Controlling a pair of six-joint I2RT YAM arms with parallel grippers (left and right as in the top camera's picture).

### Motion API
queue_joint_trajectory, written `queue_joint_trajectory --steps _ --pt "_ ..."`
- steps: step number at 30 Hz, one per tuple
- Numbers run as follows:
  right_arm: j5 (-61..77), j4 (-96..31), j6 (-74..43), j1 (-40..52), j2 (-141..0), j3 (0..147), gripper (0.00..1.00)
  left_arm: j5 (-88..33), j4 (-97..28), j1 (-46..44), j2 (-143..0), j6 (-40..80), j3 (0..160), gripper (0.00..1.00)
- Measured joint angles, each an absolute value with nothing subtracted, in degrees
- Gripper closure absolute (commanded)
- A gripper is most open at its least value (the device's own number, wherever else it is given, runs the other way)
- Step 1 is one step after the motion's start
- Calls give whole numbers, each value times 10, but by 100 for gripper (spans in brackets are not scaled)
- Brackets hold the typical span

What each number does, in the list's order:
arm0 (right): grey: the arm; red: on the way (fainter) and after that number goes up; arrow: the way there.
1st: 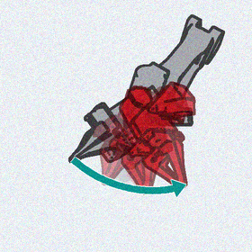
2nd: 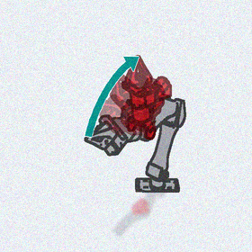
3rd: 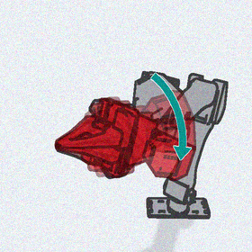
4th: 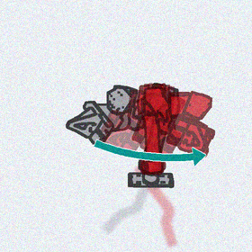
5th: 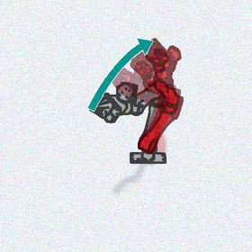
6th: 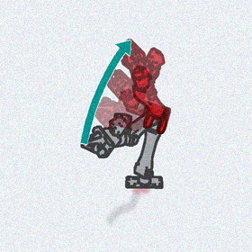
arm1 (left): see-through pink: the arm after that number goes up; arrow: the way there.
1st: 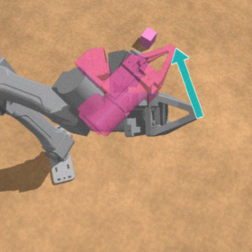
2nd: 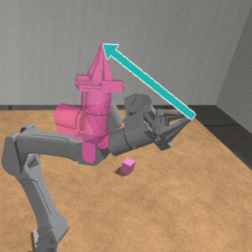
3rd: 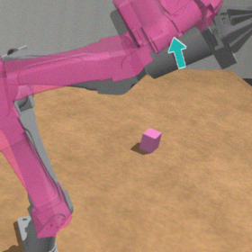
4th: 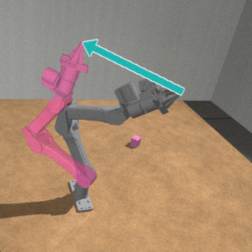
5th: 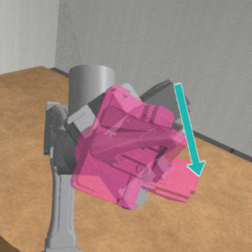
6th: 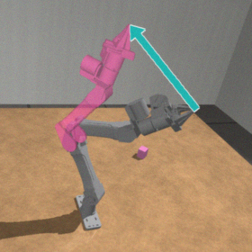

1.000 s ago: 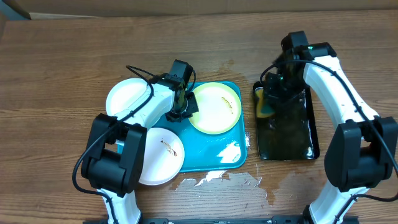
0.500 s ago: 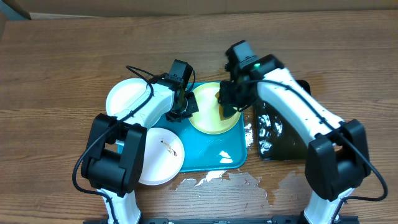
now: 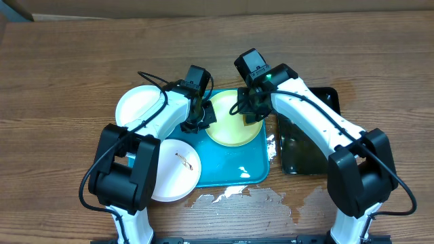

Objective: Clean dirty plates on tray and stack at the side
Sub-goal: 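Move the held sponge over the yellow plate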

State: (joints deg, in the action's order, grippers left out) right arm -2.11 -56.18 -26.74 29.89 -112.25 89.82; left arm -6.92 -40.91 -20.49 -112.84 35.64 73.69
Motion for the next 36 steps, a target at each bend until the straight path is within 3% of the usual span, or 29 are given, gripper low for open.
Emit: queue_joint_trajectory --steps 9,10,13,16,30,36 --pt "-17 -562 -269 299 -1144 898 82 -68 -409 -205 -1128 356 737 96" --pt "-17 -561 -271 299 -1146 898 77 -68 -409 -205 -1129 356 737 96" --pt "-15 -561 -273 299 -1147 898 40 -68 -410 -205 -1128 356 737 96" --pt "-14 -560 -269 299 -1147 898 29 -68 -411 -205 -1128 356 738 95" --pt "-25 -592 -255 324 -1148 898 40 -66 -411 -205 -1129 356 738 96" --pt "-34 -592 -265 343 -1160 898 52 -66 -413 -205 -1128 336 738 96"
